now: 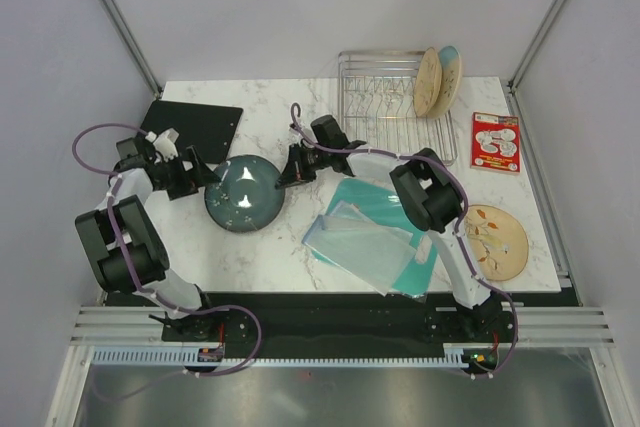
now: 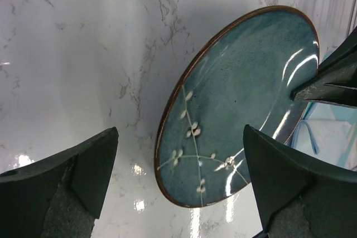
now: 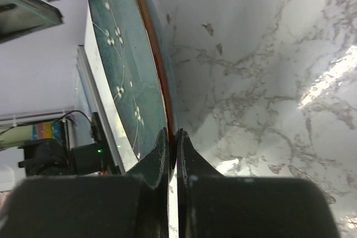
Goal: Load the plates into the dish rack
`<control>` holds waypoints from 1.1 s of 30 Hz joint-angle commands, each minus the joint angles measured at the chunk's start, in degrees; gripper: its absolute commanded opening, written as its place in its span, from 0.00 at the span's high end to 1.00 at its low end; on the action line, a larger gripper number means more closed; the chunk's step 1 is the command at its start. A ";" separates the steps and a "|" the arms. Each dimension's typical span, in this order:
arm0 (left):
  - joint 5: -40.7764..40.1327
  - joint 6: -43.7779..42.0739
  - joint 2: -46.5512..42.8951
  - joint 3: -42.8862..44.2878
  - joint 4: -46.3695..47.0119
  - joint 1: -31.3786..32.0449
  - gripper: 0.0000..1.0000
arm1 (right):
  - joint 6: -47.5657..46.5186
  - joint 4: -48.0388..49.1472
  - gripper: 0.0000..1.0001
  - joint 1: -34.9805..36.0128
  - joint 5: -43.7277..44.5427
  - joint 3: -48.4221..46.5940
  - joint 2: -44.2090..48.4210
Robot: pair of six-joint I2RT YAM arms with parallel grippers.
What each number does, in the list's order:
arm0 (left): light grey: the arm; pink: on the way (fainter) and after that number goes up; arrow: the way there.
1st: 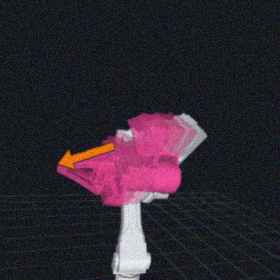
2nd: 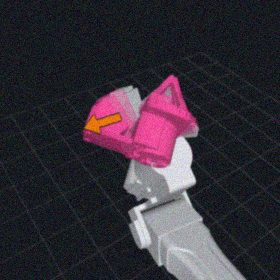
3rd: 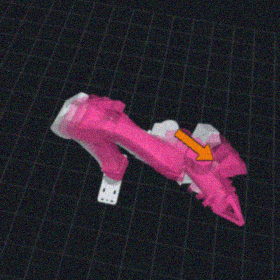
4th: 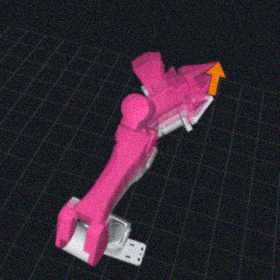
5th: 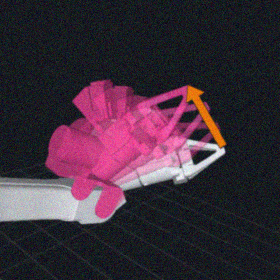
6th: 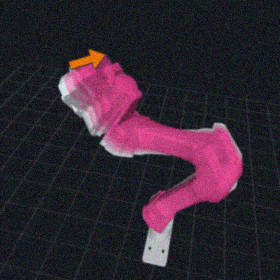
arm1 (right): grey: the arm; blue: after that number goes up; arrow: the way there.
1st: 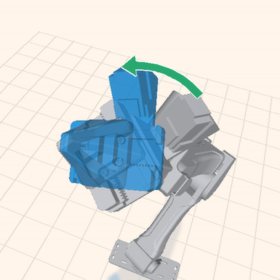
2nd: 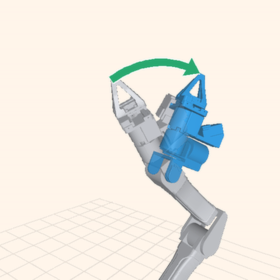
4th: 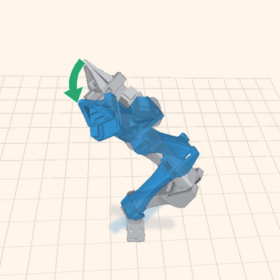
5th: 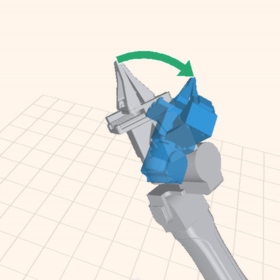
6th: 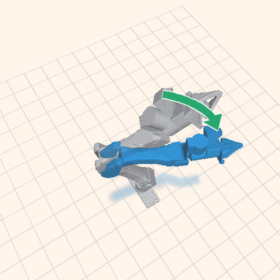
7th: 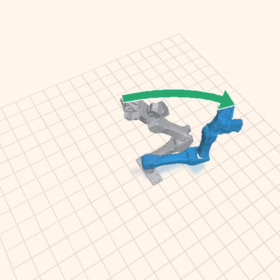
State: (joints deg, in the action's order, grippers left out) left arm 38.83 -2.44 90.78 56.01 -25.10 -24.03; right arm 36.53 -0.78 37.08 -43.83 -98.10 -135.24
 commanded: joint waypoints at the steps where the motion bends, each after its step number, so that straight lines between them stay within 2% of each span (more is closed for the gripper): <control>1: 4.51 0.15 1.76 1.03 2.78 0.48 0.00 | 8.46 14.66 1.00 -0.96 -8.20 -0.95 7.80; 5: 5.45 -1.60 3.17 -0.02 3.74 1.27 0.02 | 12.32 19.83 1.00 -0.78 -9.34 -0.42 8.41; 7: 8.96 -2.39 4.05 0.67 3.22 1.27 0.13 | 12.34 19.94 1.00 -0.70 -9.08 -0.51 8.59; 9: 16.43 -2.48 5.28 1.73 2.26 1.27 0.49 | 11.46 18.71 1.00 -0.52 -8.81 -0.77 8.76; 10: 18.80 -2.31 5.54 2.69 1.47 1.27 0.70 | 10.32 17.84 1.00 -0.26 -8.81 -0.95 8.77; 11: 21.79 -2.22 5.37 2.88 1.37 1.18 0.97 | 8.14 16.00 1.00 -0.17 -8.73 -1.21 8.77; 13: 24.17 -3.53 4.49 3.23 1.20 1.18 0.97 | 6.98 15.19 1.00 0.01 -8.81 -1.04 8.85; 14: 27.23 -4.41 4.49 3.40 0.85 1.01 0.97 | 6.54 14.84 0.79 0.01 -8.73 -0.77 8.94; 15: 28.57 -5.11 4.84 3.67 0.24 0.83 0.97 | 6.18 14.84 0.66 0.01 -8.90 -0.34 8.77; 17: 31.73 -7.75 6.06 5.60 -3.09 0.83 0.97 | 5.31 14.49 0.46 0.01 -9.78 -0.16 8.59; 20: 34.46 -10.65 8.62 8.58 -7.57 0.74 0.97 | 5.04 14.75 0.38 -0.08 -10.57 -0.59 7.45; 25: 36.58 -12.23 9.50 11.04 -9.96 0.74 0.97 | 5.30 15.19 0.36 0.27 -10.83 -3.67 4.73; 27: 38.60 -13.73 10.46 12.28 -13.89 0.74 0.97 | 5.21 15.45 0.36 0.45 -10.75 -4.63 3.23; 33: 38.16 -17.07 10.64 13.07 -17.35 0.83 0.97 | 7.06 17.56 0.51 1.15 -10.31 -6.22 0.94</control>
State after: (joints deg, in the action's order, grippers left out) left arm 68.12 -16.10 101.82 67.02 -37.04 -24.03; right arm 42.89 10.90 36.36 -52.05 -100.71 -133.23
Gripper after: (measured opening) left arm 0.103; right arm 0.513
